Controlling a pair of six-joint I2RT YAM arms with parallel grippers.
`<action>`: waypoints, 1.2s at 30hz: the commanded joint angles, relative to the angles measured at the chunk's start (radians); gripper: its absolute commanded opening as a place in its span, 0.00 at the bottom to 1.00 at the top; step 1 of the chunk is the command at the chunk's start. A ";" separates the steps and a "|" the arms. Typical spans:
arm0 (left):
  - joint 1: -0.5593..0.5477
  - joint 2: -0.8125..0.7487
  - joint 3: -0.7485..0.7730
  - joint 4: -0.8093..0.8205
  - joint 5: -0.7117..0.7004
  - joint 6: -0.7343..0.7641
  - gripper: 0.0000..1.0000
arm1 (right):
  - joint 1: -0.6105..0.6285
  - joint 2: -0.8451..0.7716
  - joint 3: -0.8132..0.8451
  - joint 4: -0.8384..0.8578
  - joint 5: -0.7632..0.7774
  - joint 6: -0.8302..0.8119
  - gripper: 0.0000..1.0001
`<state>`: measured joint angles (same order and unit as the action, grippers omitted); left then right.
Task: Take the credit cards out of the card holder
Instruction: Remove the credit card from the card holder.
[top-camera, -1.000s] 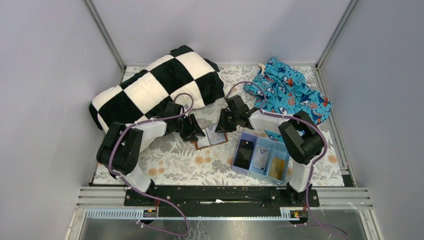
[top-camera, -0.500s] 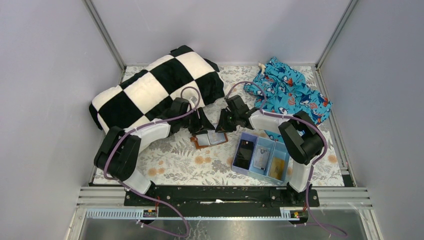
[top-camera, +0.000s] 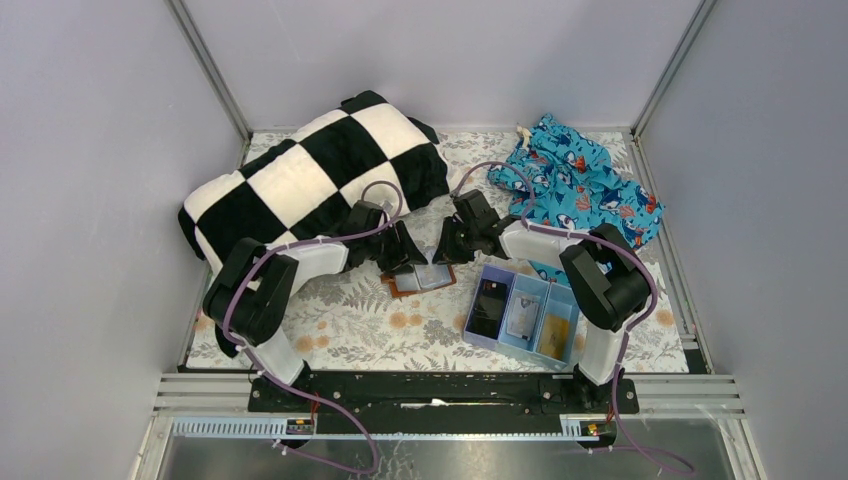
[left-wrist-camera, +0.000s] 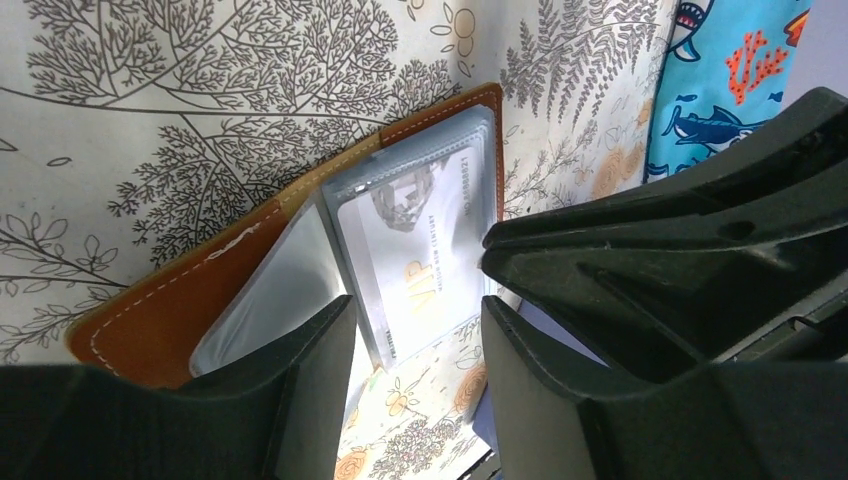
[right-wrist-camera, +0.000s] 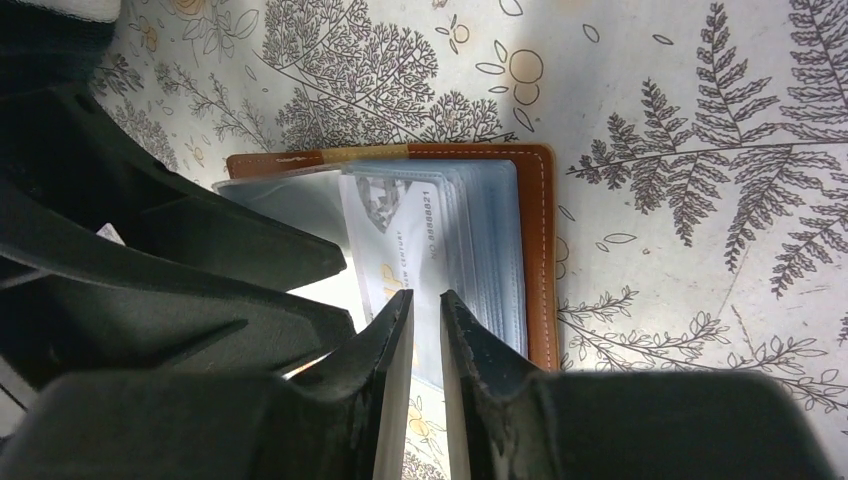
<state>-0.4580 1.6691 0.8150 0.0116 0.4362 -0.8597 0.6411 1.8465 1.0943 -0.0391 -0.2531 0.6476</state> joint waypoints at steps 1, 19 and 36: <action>-0.002 0.023 -0.005 0.067 -0.015 -0.013 0.52 | 0.000 -0.032 0.002 -0.005 0.003 -0.014 0.24; -0.001 0.014 -0.074 0.081 -0.037 0.009 0.42 | 0.000 0.030 -0.034 0.047 -0.057 0.024 0.22; 0.025 -0.051 -0.190 0.231 -0.007 -0.065 0.27 | -0.011 0.057 -0.064 0.107 -0.093 0.077 0.20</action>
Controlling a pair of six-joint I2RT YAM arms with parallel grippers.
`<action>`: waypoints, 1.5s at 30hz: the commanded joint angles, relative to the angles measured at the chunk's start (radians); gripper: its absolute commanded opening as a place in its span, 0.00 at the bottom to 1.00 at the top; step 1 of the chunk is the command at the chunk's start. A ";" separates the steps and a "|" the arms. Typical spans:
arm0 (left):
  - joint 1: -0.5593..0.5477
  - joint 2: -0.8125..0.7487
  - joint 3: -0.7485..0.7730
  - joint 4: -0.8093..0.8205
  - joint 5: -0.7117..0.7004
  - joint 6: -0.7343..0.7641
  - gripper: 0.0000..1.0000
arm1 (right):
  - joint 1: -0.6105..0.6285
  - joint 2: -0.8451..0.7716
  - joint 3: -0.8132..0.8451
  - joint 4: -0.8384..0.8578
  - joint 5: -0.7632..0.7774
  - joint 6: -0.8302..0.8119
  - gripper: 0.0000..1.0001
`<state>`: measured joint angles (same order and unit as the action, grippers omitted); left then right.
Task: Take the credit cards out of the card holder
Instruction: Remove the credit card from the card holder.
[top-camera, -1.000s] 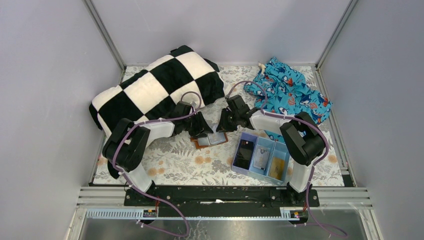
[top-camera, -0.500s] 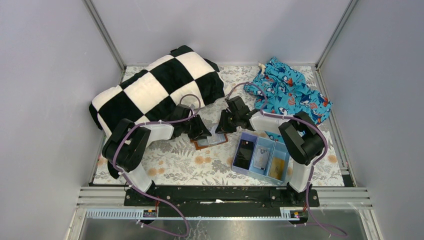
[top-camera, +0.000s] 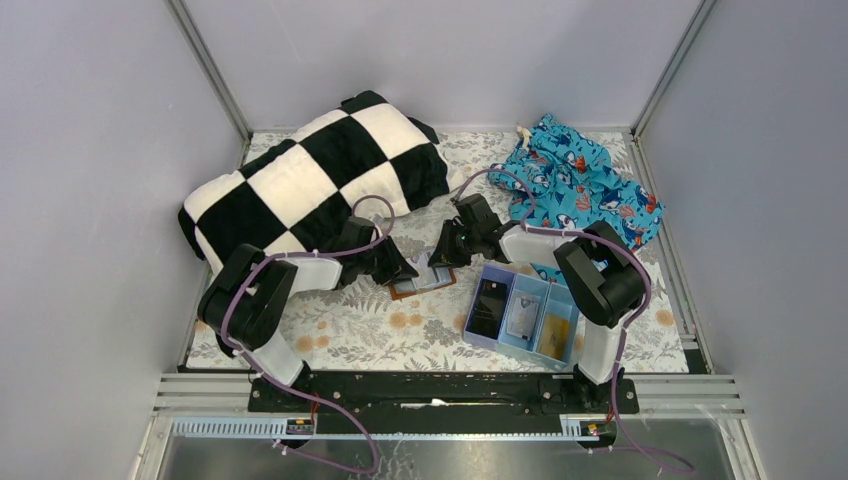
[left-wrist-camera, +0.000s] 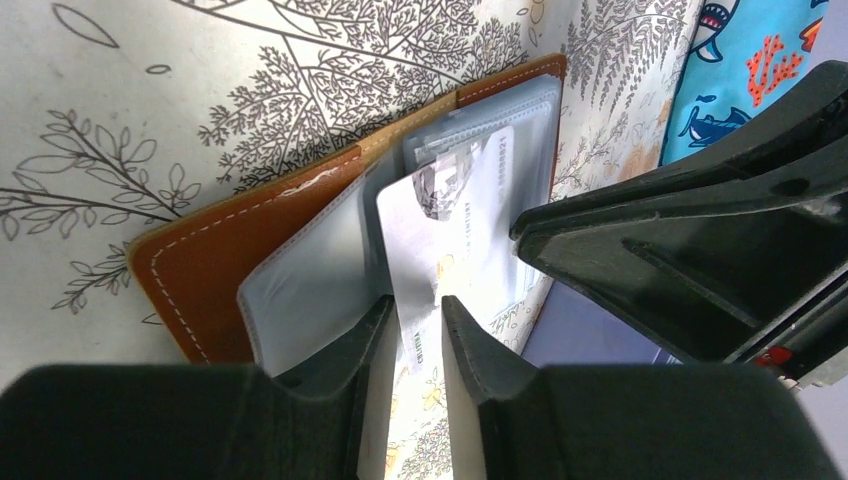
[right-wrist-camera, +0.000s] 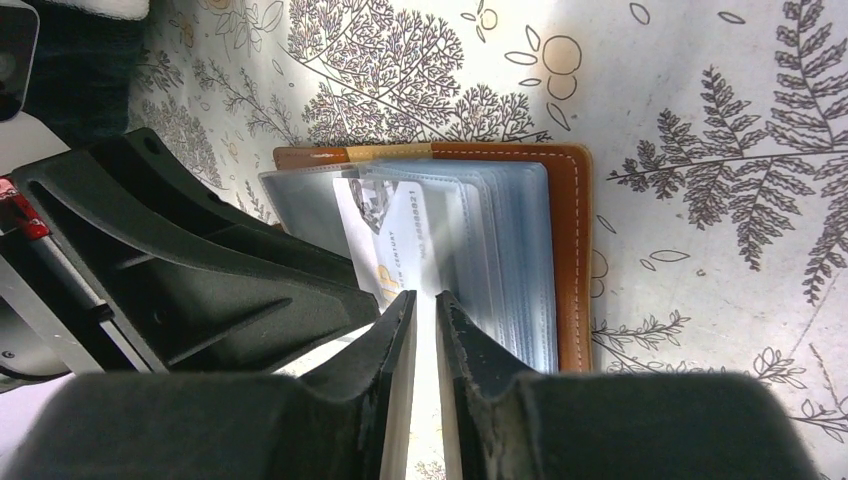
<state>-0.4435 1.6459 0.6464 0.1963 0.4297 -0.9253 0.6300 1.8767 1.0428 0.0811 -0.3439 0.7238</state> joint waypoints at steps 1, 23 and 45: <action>0.013 -0.019 -0.025 0.065 0.017 -0.002 0.26 | 0.000 0.027 -0.011 -0.014 -0.002 0.000 0.20; 0.025 -0.014 -0.087 0.242 0.096 -0.058 0.31 | -0.002 0.015 -0.041 0.021 -0.037 0.013 0.20; 0.115 -0.180 -0.086 0.011 0.147 0.055 0.00 | -0.027 -0.036 -0.086 0.028 -0.059 0.014 0.20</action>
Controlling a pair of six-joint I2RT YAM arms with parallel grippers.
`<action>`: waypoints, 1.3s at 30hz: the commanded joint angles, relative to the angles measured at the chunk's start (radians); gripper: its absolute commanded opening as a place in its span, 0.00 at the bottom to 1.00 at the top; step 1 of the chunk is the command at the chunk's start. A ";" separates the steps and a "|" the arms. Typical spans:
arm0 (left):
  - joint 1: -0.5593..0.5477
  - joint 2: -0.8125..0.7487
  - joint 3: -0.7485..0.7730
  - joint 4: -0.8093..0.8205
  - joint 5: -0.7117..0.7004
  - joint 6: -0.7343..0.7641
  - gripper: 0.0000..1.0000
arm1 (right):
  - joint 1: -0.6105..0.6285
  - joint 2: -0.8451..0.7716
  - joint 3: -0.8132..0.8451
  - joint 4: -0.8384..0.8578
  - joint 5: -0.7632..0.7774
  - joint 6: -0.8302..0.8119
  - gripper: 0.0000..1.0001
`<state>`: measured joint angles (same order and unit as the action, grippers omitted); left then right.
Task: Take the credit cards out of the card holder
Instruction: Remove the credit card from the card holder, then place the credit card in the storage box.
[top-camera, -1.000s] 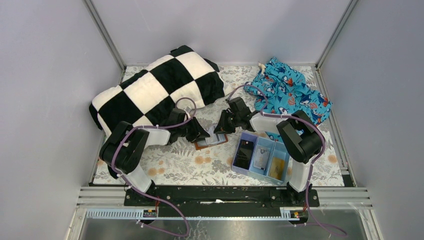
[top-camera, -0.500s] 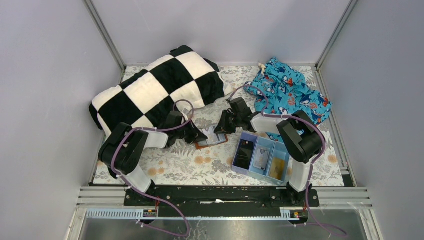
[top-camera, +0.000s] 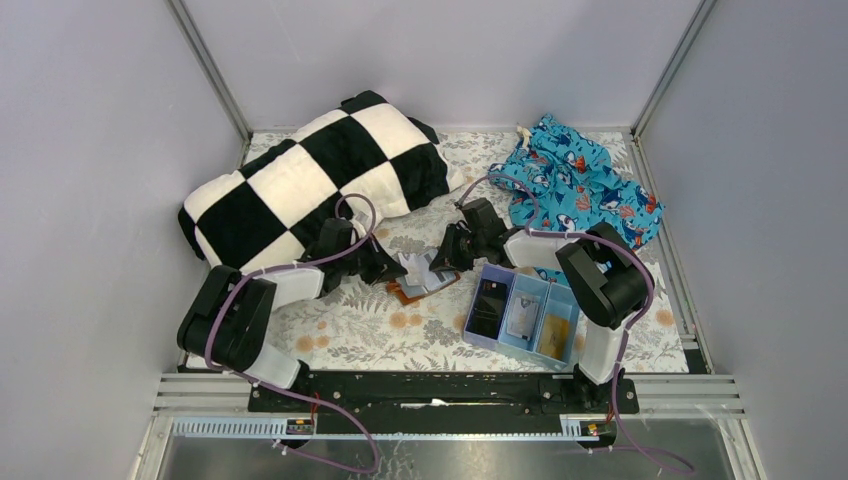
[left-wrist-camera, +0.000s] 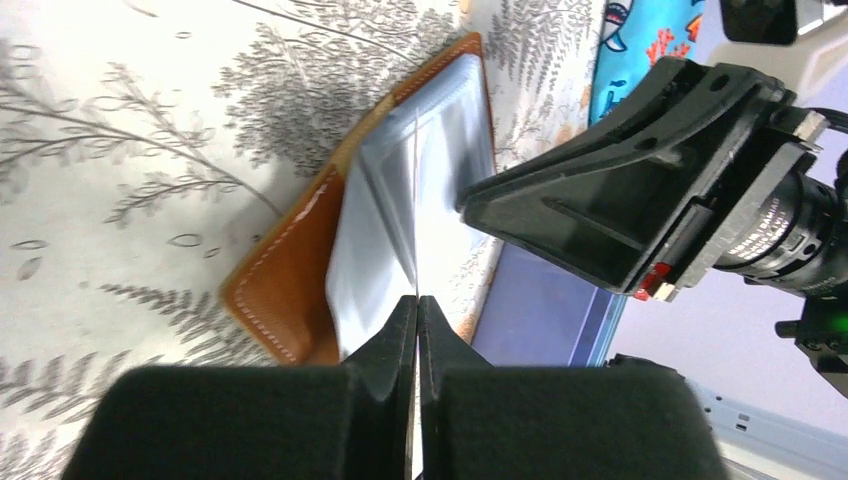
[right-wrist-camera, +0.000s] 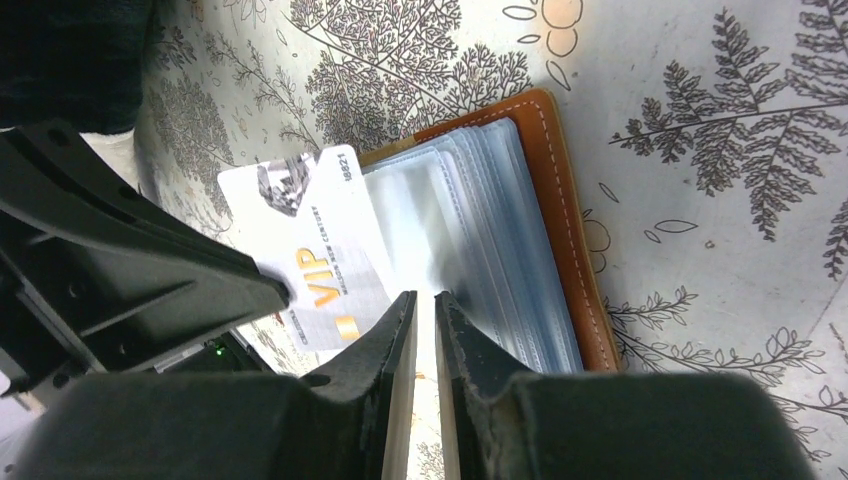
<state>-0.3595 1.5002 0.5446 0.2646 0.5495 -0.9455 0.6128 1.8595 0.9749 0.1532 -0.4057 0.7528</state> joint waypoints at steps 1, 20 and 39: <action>0.036 -0.040 0.010 -0.063 0.035 0.080 0.00 | -0.012 -0.020 -0.019 -0.044 0.000 -0.015 0.20; 0.046 -0.268 0.008 -0.137 0.193 0.111 0.00 | -0.055 -0.184 -0.044 0.036 -0.209 0.006 0.68; 0.053 -0.260 0.001 0.057 0.305 -0.010 0.00 | -0.080 -0.111 -0.173 0.640 -0.513 0.354 0.62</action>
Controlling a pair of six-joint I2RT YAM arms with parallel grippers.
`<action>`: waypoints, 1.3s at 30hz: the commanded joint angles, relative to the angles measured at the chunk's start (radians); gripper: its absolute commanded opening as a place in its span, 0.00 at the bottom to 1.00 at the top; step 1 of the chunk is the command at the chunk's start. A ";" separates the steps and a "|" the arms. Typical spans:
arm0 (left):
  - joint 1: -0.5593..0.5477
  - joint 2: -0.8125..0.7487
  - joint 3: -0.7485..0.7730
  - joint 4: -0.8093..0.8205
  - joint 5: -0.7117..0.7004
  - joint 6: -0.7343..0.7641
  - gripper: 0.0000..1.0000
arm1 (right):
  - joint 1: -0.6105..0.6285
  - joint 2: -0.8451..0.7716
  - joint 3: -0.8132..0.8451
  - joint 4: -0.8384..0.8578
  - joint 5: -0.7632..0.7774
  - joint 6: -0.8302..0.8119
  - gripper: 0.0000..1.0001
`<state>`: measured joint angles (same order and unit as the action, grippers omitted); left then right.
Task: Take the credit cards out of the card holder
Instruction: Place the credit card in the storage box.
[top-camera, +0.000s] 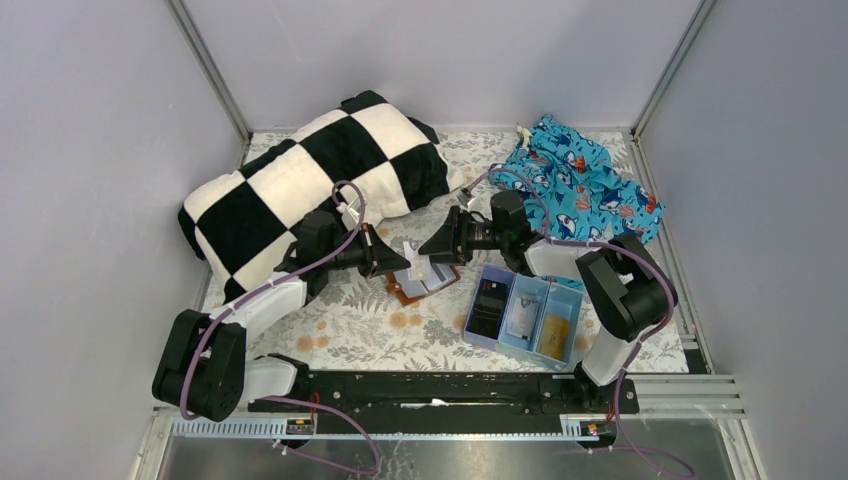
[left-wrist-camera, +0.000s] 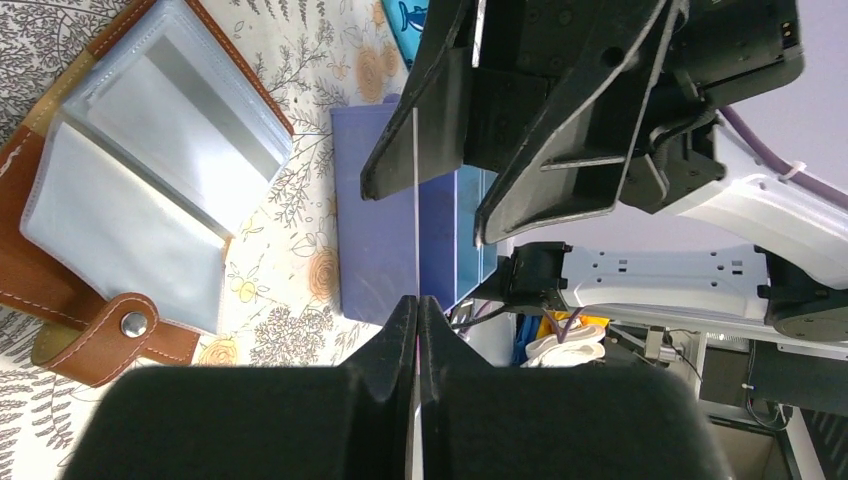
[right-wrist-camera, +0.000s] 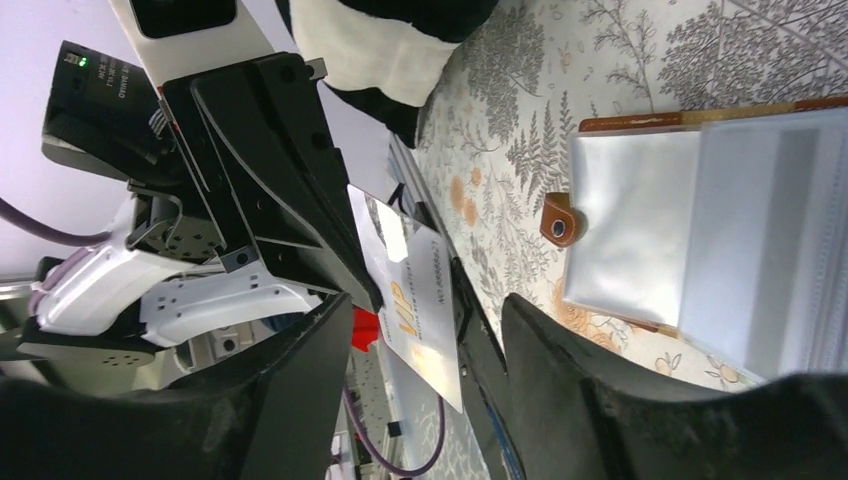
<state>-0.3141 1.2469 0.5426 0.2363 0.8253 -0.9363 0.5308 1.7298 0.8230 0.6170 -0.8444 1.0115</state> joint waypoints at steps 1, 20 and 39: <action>0.008 -0.003 0.001 0.089 0.030 -0.019 0.00 | 0.002 0.024 -0.029 0.206 -0.079 0.115 0.59; 0.036 -0.009 0.053 -0.035 0.006 0.062 0.47 | -0.047 -0.143 -0.103 0.004 0.032 0.072 0.00; 0.061 0.023 0.300 -0.427 -0.168 0.311 0.53 | -0.185 -1.023 -0.127 -1.317 0.810 -0.262 0.00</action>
<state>-0.2569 1.2587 0.8375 -0.2104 0.6544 -0.6498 0.3504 0.7403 0.7277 -0.4877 -0.1612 0.7704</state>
